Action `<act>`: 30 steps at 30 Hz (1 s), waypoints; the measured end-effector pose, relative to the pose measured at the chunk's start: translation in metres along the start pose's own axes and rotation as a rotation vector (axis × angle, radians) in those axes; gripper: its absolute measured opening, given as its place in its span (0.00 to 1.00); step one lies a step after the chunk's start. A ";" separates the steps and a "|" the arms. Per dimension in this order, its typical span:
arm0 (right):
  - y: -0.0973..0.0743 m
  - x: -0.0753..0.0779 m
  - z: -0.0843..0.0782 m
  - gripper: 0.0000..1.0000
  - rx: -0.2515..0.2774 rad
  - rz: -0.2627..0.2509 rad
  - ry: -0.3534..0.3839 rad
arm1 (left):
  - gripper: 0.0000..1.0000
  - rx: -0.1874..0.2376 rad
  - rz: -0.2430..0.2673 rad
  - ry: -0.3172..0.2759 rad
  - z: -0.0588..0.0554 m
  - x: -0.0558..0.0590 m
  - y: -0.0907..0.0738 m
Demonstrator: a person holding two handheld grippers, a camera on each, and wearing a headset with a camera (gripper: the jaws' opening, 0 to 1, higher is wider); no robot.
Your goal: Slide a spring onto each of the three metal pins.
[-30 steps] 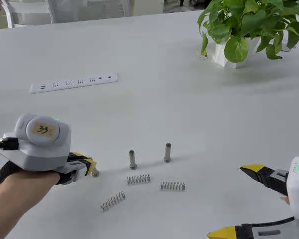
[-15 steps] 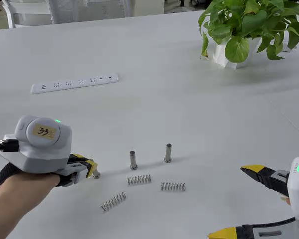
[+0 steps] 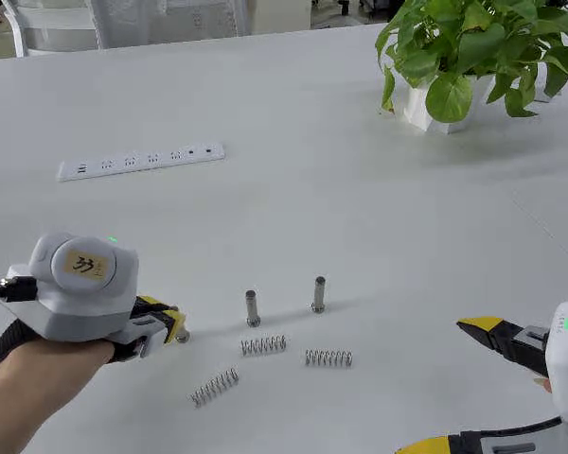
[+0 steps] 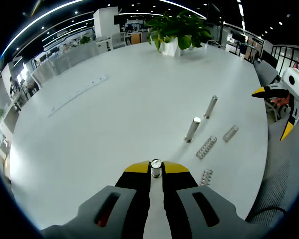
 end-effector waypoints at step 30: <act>-0.001 0.000 0.002 0.99 0.009 0.002 0.006 | 0.64 0.059 -0.043 0.022 -0.008 0.008 0.001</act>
Point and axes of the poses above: the centre of the closed fingertips' face, and the gripper's own axes: y roughly forward along the fingers, x roughly to its right, z roughly out of its top, the point moved 3 cm from there along -y, roughly backward along the fingers, and after that the axes turned 14 degrees about -x, right-handed, at the moved point
